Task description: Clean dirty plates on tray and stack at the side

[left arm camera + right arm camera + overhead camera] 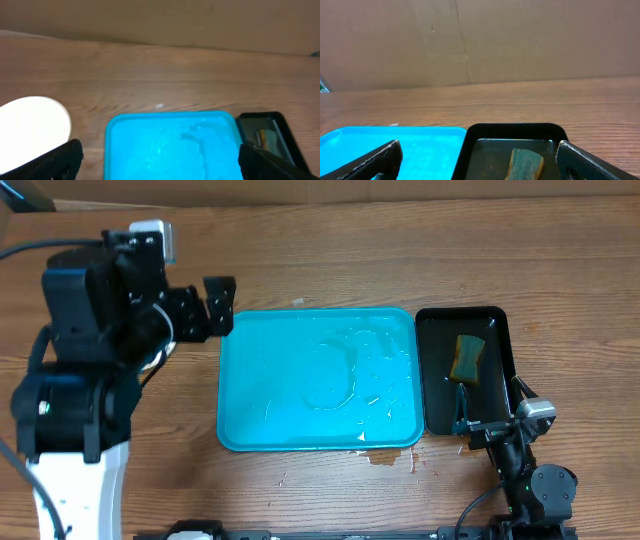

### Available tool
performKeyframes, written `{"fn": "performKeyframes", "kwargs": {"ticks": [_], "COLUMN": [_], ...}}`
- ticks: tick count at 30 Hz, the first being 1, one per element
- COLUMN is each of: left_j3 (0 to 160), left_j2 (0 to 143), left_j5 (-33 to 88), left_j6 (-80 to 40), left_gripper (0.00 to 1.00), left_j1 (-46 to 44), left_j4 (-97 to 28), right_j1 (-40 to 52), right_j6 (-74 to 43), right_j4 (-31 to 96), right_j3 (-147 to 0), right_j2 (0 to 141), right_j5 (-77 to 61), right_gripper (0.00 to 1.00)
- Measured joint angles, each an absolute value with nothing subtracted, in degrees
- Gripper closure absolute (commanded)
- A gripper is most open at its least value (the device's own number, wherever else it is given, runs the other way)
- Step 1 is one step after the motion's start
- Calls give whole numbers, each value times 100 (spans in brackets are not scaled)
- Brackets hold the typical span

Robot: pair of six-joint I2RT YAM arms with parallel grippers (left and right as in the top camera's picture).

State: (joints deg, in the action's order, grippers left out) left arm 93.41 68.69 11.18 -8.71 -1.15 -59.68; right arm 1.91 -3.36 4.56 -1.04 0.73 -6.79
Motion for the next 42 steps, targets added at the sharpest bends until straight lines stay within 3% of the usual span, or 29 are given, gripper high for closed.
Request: {"fn": "performKeyframes", "kwargs": {"ticks": [9,17,25,33,37,42], "left_j3": [9126,6947,4064,1973,1271,609], "left_j2": [6143,4657,2766,1315,871,499], "left_j5": [827,786,779,779,655,451], "left_j6": [-836,-972,-1892,-2303,-2370,-2390], "left_gripper": [0,0,0,0,0,0], "left_j1": [-115,-102,193,185,148,148], "left_j4": [-6521,-6034,-3229,1140,1946,1979], "right_j1": [191,191,191,191,191,191], "right_j6": [-336,-336,-336,-336,-336,-338], "right_j4": [458,458,456,460,458,460], "right_j3": [-104,-106,-104,-104,-104,-104], "right_j2": [73,73,73,73,73,73], "right_j5": [-674,-661,-659,-661,-659,-659], "right_gripper": [0,0,0,0,0,0]}}
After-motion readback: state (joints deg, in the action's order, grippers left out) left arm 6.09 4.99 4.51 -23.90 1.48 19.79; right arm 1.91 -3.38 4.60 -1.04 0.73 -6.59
